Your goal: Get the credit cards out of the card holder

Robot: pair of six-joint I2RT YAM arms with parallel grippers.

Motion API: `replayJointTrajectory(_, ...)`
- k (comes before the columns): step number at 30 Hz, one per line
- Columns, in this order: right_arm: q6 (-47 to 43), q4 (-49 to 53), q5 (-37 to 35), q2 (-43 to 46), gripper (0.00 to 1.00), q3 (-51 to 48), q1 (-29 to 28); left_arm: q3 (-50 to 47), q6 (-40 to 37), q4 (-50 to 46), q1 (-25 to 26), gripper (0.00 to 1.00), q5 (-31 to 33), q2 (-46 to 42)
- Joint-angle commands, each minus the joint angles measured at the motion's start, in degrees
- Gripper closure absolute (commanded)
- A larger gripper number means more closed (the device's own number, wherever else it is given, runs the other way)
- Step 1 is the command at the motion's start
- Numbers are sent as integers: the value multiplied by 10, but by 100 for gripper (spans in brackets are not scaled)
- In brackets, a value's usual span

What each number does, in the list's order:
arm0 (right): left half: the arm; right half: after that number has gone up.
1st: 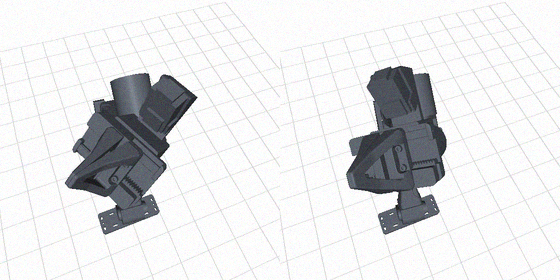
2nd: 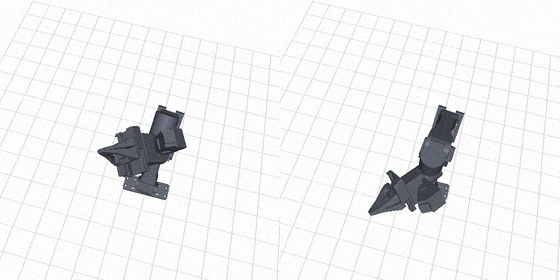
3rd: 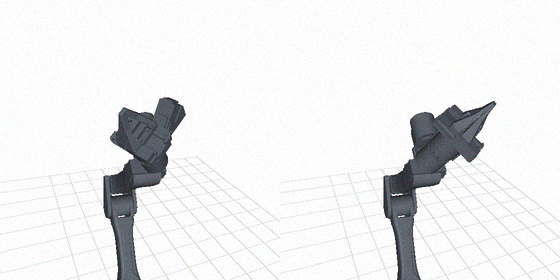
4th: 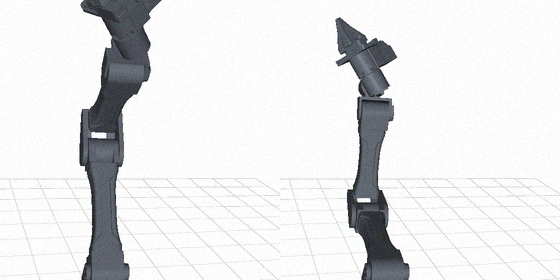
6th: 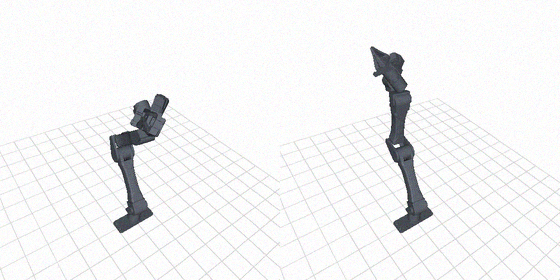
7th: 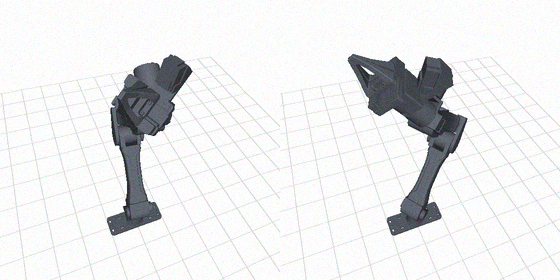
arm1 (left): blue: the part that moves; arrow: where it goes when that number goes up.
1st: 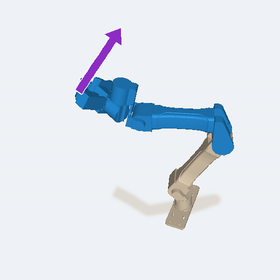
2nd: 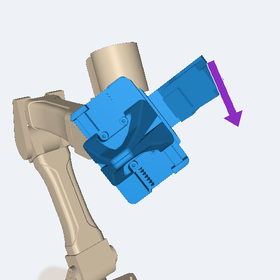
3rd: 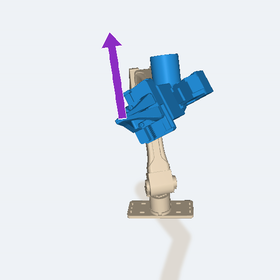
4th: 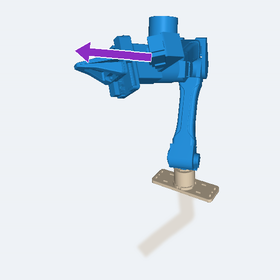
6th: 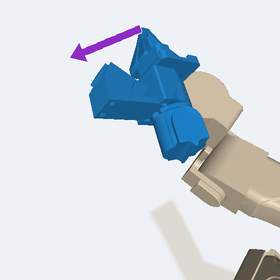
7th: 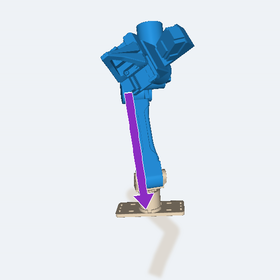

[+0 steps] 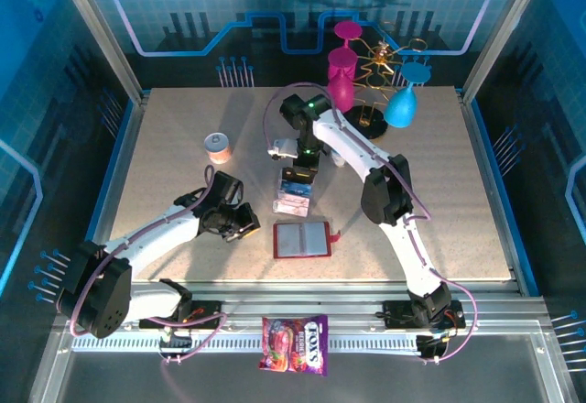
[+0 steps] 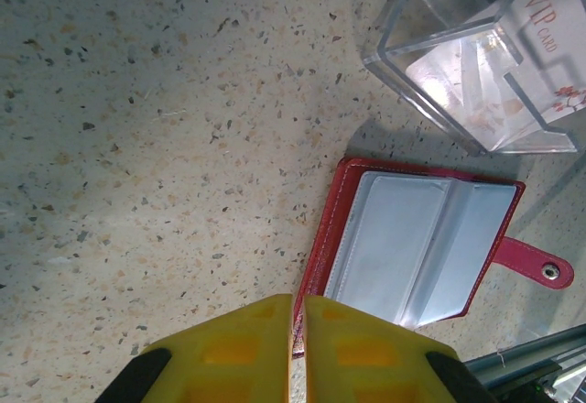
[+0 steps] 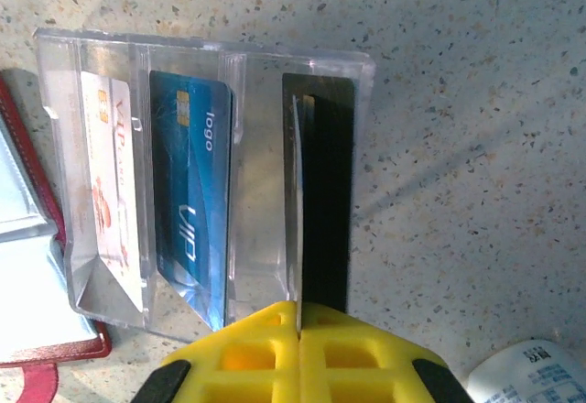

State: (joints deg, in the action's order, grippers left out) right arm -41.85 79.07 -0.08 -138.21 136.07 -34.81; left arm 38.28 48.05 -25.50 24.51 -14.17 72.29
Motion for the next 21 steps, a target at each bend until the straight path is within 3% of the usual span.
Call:
replayJointTrajectory(1,-20,12,-18,-19,98,20,7,-2,2,-19,-5,88,-3,0)
replayJointTrajectory(6,-31,11,-8,-26,97,27,5,-5,4,-19,-6,88,-3,-2)
replayJointTrajectory(21,-13,-30,-18,11,75,17,4,-6,7,-18,-7,88,-4,-4)
